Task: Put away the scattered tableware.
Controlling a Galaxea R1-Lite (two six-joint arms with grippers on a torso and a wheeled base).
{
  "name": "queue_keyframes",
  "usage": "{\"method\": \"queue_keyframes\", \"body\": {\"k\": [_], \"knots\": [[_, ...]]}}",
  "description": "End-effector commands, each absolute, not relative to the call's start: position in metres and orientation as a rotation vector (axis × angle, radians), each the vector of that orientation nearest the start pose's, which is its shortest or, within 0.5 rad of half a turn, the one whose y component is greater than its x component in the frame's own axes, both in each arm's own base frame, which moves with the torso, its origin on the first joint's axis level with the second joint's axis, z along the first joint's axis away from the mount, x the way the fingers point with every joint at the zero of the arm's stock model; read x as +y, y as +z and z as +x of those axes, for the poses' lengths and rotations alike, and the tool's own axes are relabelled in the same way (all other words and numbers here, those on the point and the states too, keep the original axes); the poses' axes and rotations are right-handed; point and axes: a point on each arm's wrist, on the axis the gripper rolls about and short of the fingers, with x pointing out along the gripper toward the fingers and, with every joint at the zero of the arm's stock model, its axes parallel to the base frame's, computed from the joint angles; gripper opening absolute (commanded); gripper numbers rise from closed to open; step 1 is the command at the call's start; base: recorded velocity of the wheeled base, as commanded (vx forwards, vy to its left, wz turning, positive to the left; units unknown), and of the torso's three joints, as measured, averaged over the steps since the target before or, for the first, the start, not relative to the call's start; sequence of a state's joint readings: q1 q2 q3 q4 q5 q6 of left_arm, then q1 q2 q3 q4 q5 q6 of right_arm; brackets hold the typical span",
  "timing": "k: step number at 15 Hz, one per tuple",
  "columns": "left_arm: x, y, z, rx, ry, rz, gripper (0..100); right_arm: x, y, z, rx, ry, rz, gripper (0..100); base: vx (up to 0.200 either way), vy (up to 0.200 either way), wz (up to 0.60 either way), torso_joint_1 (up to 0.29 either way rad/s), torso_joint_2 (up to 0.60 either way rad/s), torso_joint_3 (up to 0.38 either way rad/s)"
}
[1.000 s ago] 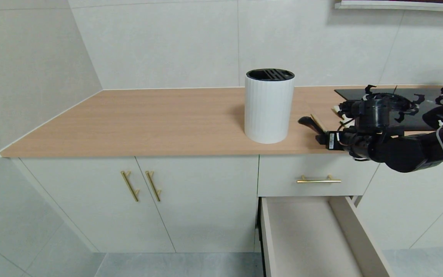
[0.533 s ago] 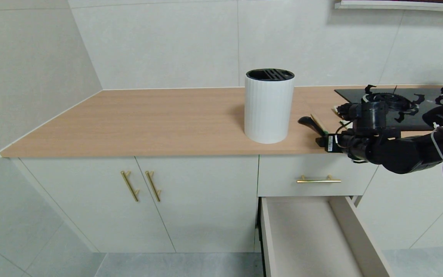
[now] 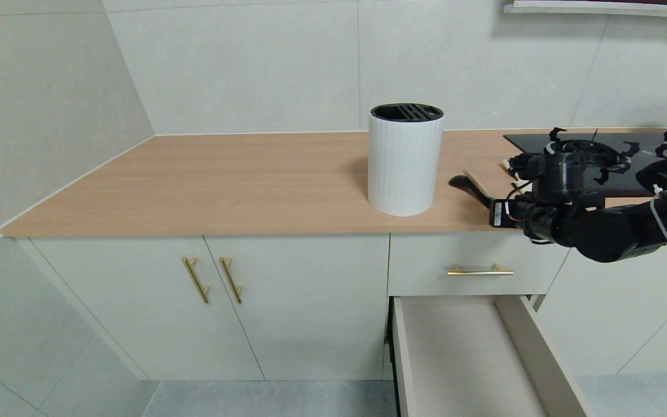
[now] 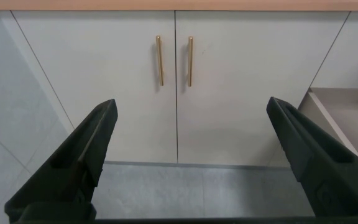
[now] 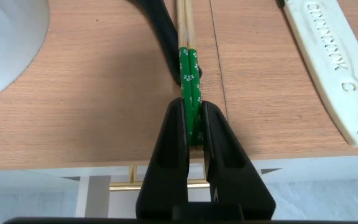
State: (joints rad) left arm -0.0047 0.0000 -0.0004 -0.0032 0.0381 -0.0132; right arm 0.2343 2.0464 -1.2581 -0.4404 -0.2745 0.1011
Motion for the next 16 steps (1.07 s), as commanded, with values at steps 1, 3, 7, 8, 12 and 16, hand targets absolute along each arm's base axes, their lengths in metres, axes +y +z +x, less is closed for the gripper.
{"method": "queue_keyframes", "body": {"k": [1, 3, 7, 8, 12, 16], "knots": [[0.001, 0.076, -0.023, -0.005, 0.034, -0.014, 100, 0.089, 0.164, 0.399, 0.329, -0.056, 0.014, 0, 0.0, 0.0, 0.0, 0.0, 0.0, 0.0], [0.001, 0.076, -0.023, -0.005, 0.034, -0.014, 100, 0.088, 0.172, 0.395, 0.309, -0.055, 0.021, 0, 0.0, 0.0, 0.0, 0.0, 0.0, 0.0], [0.001, 0.076, -0.023, -0.002, 0.034, -0.014, 100, 0.082, 0.206, 0.364, 0.26, -0.053, 0.064, 0, 0.0, 0.0, 0.0, 0.0, 0.0, 0.0], [0.001, 0.076, -0.023, -0.002, 0.034, -0.014, 100, 0.077, 0.215, 0.34, 0.273, -0.049, 0.061, 0, 0.0, 0.0, 0.0, 0.0, 0.0, 0.0], [0.001, 0.076, -0.023, -0.003, 0.034, -0.014, 100, 0.06, 0.232, 0.269, 0.335, -0.027, 0.05, 0, 0.0, 0.0, 0.0, 0.0, 0.0, 0.0], [0.001, 0.076, -0.023, -0.002, 0.034, -0.014, 100, 0.051, 0.231, 0.222, 0.37, 0.118, 0.075, 0, 0.0, 0.0, 0.0, 0.0, 0.0, 0.0]]}}
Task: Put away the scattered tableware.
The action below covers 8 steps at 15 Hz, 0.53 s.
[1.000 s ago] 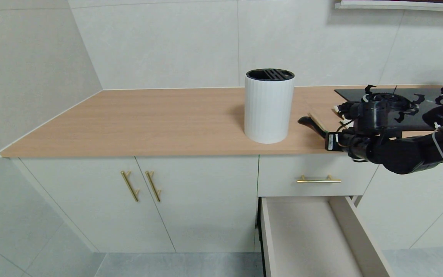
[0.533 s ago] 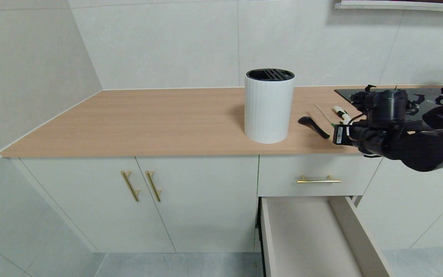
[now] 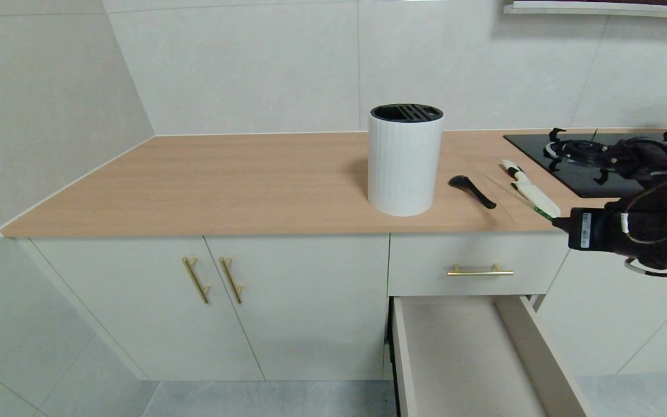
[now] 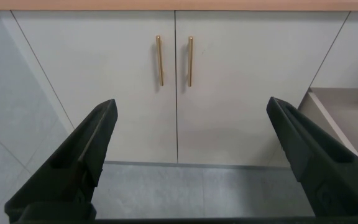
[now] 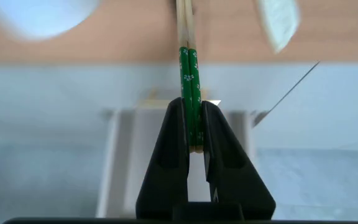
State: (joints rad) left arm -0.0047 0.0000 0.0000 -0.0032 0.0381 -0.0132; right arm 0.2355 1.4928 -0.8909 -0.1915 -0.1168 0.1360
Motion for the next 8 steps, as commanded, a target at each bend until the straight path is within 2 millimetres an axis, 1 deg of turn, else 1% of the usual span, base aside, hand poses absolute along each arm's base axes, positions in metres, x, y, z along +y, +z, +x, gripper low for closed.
{"method": "queue_keyframes", "body": {"k": [1, 2, 4, 6, 8], "knots": [[0.001, 0.076, -0.023, -0.002, 0.034, -0.014, 100, 0.05, 0.231, 0.217, 0.368, 0.133, 0.078, 0, 0.0, 0.0, 0.0, 0.0, 0.0, 0.0], [0.001, 0.076, -0.023, -0.003, 0.034, -0.014, 100, 0.05, 0.232, 0.215, 0.369, 0.139, 0.079, 0, 0.0, 0.0, 0.0, 0.0, 0.0, 0.0], [0.001, 0.076, -0.023, -0.003, 0.034, -0.014, 100, 0.051, 0.225, 0.212, 0.399, 0.196, 0.079, 0, 0.0, 0.0, 0.0, 0.0, 0.0, 0.0], [0.001, 0.076, -0.023, -0.002, 0.034, -0.014, 100, 0.051, 0.229, 0.203, 0.383, 0.272, 0.093, 0, 0.0, 0.0, 0.0, 0.0, 0.0, 0.0], [0.001, 0.076, -0.023, -0.003, 0.034, -0.014, 100, 0.051, 0.228, 0.194, 0.39, 0.359, 0.101, 0, 0.0, 0.0, 0.0, 0.0, 0.0, 0.0]]}}
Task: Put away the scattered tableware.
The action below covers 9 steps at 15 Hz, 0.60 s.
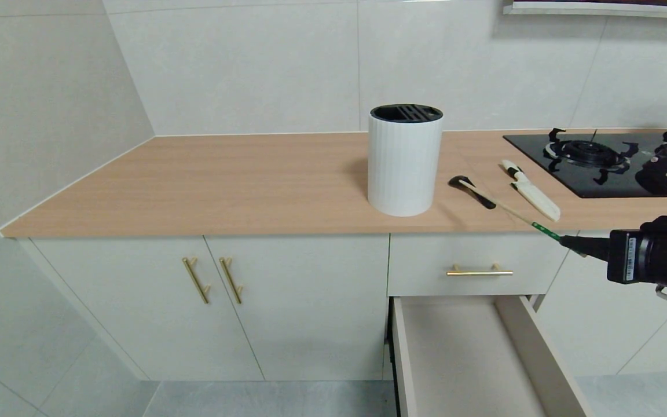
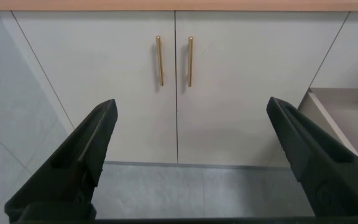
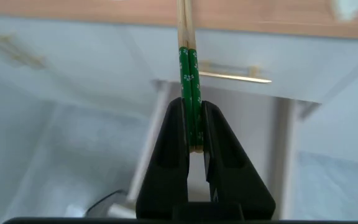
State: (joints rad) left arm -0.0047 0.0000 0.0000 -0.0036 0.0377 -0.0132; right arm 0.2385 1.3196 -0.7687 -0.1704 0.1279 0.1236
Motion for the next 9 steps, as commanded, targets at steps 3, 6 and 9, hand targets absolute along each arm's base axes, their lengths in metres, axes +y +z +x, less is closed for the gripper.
{"method": "queue_keyframes", "body": {"k": [3, 6, 9], "knots": [[0.001, 0.076, -0.023, -0.003, 0.034, -0.014, 100, 0.053, 0.22, 0.188, 0.43, 0.462, 0.065, 0, 0.0, 0.0, 0.0, 0.0, 0.0, 0.0], [0.001, 0.076, -0.023, -0.005, 0.034, -0.014, 100, 0.062, 0.212, 0.181, 0.46, 0.558, 0.042, 0, 0.0, 0.0, 0.0, 0.0, 0.0, 0.0], [0.001, 0.076, -0.023, -0.003, 0.034, -0.014, 100, 0.068, 0.202, 0.18, 0.505, 0.598, 0.001, 0, 0.0, 0.0, 0.0, 0.0, 0.0, 0.0]]}}
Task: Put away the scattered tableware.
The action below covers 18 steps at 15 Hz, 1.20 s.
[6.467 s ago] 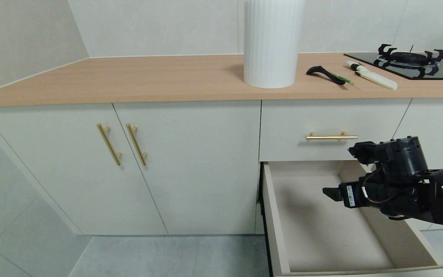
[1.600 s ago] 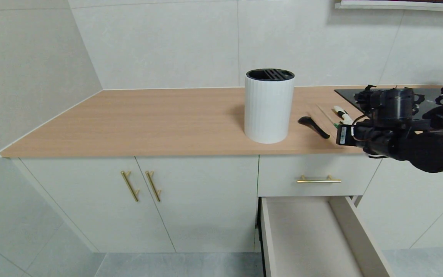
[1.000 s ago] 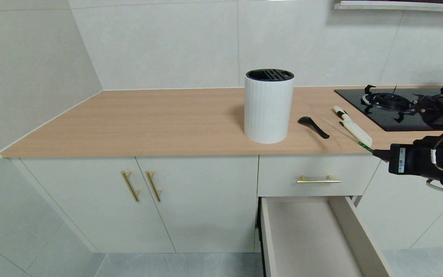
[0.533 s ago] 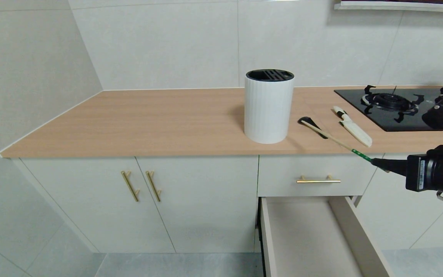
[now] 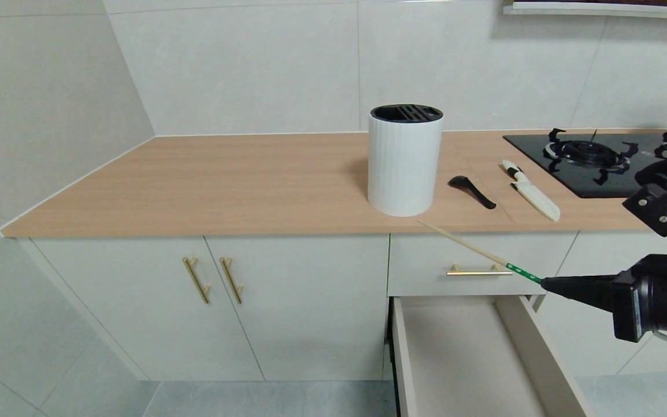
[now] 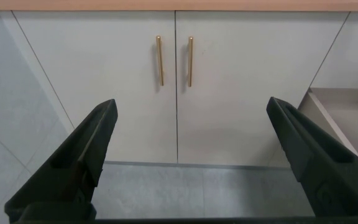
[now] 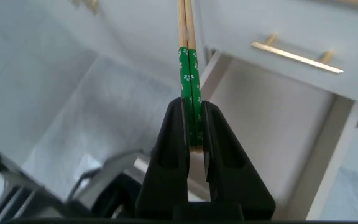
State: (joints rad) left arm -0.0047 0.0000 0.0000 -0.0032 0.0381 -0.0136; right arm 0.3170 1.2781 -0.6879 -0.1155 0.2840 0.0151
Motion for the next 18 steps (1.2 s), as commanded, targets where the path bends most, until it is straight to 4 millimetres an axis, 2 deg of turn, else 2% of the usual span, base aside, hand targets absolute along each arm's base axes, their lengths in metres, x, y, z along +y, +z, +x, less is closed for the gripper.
{"method": "queue_keyframes", "body": {"k": [1, 5, 18], "knots": [[0.001, 0.076, -0.023, -0.003, 0.034, -0.014, 100, 0.069, 0.2, 0.181, 0.513, 0.6, 0.001, 0, 0.0, 0.0, 0.0, 0.0, 0.0, 0.0], [0.001, 0.076, -0.023, -0.003, 0.034, -0.014, 100, 0.07, 0.199, 0.181, 0.521, 0.605, -0.002, 0, 0.0, 0.0, 0.0, -0.063, 0.15, 0.088], [0.001, 0.076, -0.023, -0.002, 0.034, -0.014, 100, 0.074, 0.187, 0.192, 0.575, 0.601, -0.02, 0, 0.0, 0.0, 0.0, -0.172, 0.46, 0.284]]}}
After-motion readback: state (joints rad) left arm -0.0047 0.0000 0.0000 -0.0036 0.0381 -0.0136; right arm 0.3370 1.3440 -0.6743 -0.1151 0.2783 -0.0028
